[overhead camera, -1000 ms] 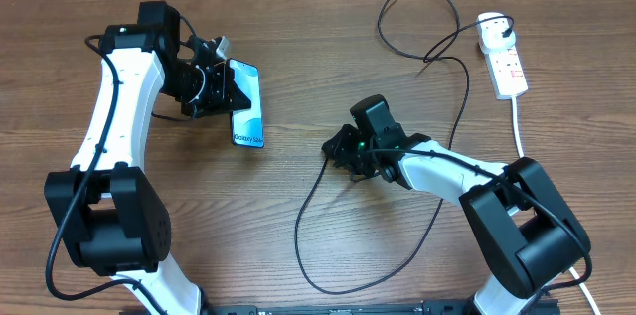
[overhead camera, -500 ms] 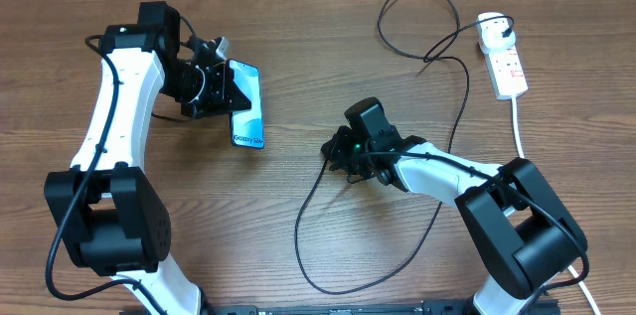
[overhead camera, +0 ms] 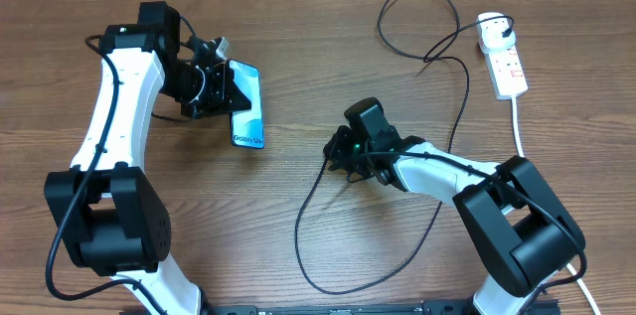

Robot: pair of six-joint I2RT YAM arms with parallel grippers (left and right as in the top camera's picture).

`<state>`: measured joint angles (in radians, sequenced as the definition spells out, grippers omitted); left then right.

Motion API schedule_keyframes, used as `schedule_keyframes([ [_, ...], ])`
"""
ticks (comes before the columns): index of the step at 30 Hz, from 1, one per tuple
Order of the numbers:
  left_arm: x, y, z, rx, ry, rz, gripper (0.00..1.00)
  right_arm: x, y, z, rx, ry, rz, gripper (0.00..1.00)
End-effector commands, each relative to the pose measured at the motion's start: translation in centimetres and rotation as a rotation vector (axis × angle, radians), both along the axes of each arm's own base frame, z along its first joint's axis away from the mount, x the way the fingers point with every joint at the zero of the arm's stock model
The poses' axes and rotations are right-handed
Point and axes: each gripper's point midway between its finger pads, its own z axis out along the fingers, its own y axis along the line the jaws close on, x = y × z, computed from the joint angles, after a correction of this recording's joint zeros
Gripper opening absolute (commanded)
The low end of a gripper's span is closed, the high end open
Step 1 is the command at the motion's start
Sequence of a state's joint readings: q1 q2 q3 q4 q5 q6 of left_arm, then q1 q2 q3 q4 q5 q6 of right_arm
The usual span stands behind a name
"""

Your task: Plug charger to phone and switch on socket

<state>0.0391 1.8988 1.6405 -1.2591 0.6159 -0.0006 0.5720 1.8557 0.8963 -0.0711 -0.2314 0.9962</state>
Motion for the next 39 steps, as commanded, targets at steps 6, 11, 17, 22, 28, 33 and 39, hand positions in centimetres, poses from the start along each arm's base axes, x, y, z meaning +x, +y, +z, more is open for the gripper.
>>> schedule_keyframes([
  [6, 0.2, -1.4, 1.5, -0.099, -0.015, -0.001, 0.04, 0.1, 1.2, 1.5, 0.119, 0.000, 0.122, 0.04],
  [11, 0.1, -4.3, 4.9, -0.358, -0.059, -0.048, 0.04, -1.0, 3.7, 8.6, 0.505, -0.061, 0.426, 0.04],
  [17, 0.3, -6.2, 9.9, -0.672, -0.133, -0.085, 0.04, -4.7, 3.9, 16.0, 0.859, -0.087, 0.739, 0.04],
  [22, 0.8, -5.9, 11.0, -0.730, -0.173, -0.084, 0.04, -5.9, 3.7, 17.2, 0.921, -0.053, 0.809, 0.04],
  [28, 1.1, -5.0, 11.8, -0.780, -0.162, -0.046, 0.04, -6.0, 3.7, 20.4, 0.957, -0.124, 0.899, 0.04],
  [33, 1.1, -5.2, 14.0, -0.912, -0.153, -0.046, 0.04, -4.9, 4.1, 23.6, 0.961, -0.250, 0.865, 0.04],
  [39, 1.4, -5.2, 14.8, -0.952, -0.141, -0.044, 0.04, -3.5, 4.5, 24.1, 0.971, -0.278, 0.772, 0.04],
])
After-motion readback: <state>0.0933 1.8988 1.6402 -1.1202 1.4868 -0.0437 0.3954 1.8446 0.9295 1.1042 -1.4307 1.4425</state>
